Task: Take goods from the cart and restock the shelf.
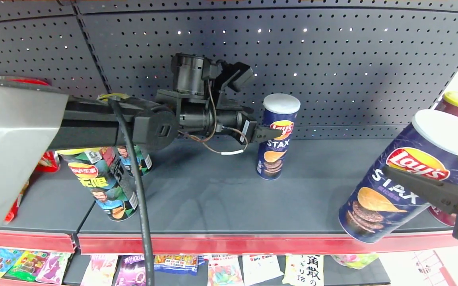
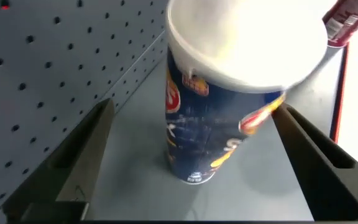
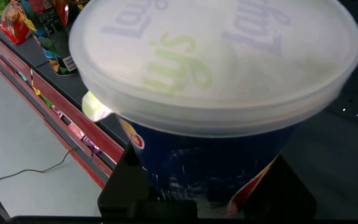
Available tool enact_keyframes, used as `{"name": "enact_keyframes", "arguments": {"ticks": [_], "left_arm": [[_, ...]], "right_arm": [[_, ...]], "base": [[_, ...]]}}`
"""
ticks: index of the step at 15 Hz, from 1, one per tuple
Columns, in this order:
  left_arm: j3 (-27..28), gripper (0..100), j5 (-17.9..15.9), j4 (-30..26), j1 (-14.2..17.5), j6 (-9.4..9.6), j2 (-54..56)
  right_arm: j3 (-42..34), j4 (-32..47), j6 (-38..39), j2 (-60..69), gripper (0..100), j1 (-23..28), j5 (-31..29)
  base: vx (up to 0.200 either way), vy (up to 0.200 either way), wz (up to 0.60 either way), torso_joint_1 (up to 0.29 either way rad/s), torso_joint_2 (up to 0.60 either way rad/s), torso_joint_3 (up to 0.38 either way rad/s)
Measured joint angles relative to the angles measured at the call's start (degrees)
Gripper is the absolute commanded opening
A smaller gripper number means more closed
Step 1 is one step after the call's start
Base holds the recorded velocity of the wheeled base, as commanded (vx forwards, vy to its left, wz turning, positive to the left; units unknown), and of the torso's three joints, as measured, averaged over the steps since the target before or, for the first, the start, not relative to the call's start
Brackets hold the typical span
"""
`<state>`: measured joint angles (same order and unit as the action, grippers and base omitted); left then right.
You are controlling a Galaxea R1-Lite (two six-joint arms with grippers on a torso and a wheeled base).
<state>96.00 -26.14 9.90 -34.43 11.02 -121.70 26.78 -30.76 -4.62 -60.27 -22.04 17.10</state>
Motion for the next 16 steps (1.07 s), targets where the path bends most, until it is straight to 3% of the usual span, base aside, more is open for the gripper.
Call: {"name": "enact_keyframes", "arguments": {"ticks": [9, 13, 16], "left_arm": [[2.1, 100, -3.3, 3.9, -0.7, 0.15, -3.3], [2.0, 100, -2.8, 4.0, -1.3, 0.33, -3.4], [2.1, 100, -0.6, 4.0, -1.9, 0.33, -3.4]], "right_arm": [[0.0, 0.0, 0.0, -0.4, 0, 0.1, 0.0], [0.0, 0.0, 0.0, -0.5, 0, 0.1, 0.0], [0.0, 0.0, 0.0, -0.5, 0, 0.1, -0.1]], "base": [[0.000, 0.000, 0.00, 0.000, 0.00, 0.000], [0.000, 0.000, 0.00, 0.000, 0.00, 0.000], [0.000, 0.000, 0.00, 0.000, 0.00, 0.000]]}}
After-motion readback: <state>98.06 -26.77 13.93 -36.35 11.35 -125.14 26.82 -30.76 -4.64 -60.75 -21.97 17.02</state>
